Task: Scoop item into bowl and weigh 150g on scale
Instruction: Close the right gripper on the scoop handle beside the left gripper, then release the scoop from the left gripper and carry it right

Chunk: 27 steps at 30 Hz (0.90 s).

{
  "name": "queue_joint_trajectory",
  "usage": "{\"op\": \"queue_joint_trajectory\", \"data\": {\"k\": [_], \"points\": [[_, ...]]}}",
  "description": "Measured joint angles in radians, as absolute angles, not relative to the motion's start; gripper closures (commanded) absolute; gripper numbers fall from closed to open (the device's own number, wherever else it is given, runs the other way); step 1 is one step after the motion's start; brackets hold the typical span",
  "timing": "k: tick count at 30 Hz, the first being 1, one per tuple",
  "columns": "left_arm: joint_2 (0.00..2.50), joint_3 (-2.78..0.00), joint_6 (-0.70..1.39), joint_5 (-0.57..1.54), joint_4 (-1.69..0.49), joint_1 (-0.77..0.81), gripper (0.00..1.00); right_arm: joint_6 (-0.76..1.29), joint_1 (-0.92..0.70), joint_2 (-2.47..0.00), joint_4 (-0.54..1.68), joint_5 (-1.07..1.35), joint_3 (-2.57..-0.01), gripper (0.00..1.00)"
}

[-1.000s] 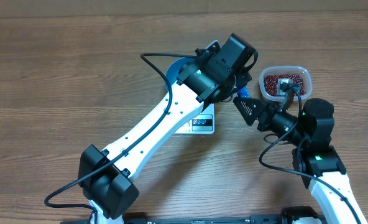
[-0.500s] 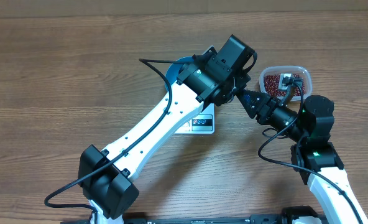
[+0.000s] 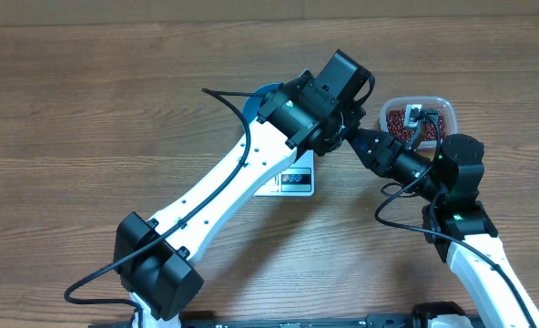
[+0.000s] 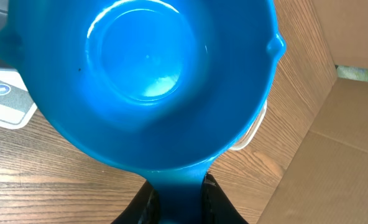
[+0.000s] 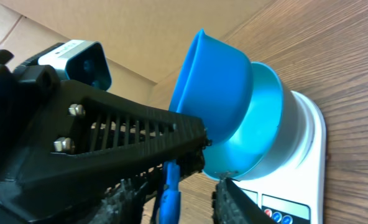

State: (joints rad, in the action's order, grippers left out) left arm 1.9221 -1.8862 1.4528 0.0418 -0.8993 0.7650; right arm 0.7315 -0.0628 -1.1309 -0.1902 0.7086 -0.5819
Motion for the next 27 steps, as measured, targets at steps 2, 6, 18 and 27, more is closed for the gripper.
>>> {"op": "queue_joint_trajectory", "data": {"k": [2, 6, 18, 27], "points": [[1.922, -1.886, 1.457, 0.042, -0.901, 0.765, 0.96, 0.733, -0.066, -1.131, -0.192, 0.712, -0.582, 0.69], [1.922, -1.886, 1.461, 0.042, -0.905, 0.765, 0.96, 0.747, -0.067, -1.131, -0.194, 0.720, -0.582, 0.79], [1.922, -1.886, 1.461, 0.046, -0.906, 0.765, 0.96, 0.788, -0.067, -1.131, -0.193, 0.729, -0.583, 0.96], [1.922, -1.891, 1.330, 0.057, -0.906, 0.760, 0.15, 0.780, -0.067, -1.132, -0.209, 0.788, -0.583, 0.96]]}}
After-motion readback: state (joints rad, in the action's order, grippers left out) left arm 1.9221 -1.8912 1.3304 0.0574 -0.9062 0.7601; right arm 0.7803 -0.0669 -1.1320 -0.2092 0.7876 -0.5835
